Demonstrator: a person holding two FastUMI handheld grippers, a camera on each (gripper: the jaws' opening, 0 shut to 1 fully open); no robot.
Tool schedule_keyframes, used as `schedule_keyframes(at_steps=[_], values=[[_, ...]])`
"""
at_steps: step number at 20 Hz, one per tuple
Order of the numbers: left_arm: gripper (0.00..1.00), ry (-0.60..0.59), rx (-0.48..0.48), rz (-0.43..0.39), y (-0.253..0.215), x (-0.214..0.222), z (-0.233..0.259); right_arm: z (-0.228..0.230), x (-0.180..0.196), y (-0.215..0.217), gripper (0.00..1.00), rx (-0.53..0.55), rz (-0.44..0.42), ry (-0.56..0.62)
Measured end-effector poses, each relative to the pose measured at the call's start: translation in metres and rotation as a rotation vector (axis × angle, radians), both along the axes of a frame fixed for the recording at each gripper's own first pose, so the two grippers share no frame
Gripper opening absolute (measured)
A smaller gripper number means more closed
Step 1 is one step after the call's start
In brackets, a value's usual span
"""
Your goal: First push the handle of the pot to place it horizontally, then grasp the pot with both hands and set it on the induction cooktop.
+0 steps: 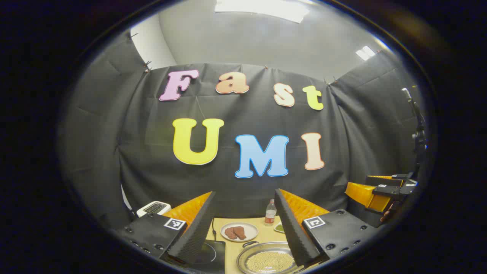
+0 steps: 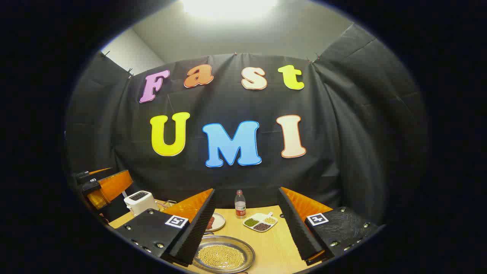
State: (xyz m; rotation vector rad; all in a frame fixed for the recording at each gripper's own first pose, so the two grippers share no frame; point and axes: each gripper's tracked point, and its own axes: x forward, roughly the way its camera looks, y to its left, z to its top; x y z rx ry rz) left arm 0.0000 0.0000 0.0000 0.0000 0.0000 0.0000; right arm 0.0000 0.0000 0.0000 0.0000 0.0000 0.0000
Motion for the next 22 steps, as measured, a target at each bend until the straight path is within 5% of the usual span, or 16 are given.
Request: schedule_keyframes(at_steps=[22], values=[[0.97,-0.020,-0.034,0.067,0.044,0.008,0.004,-0.021,0.019,0.013,0.98,-0.011,0.032,0.054]])
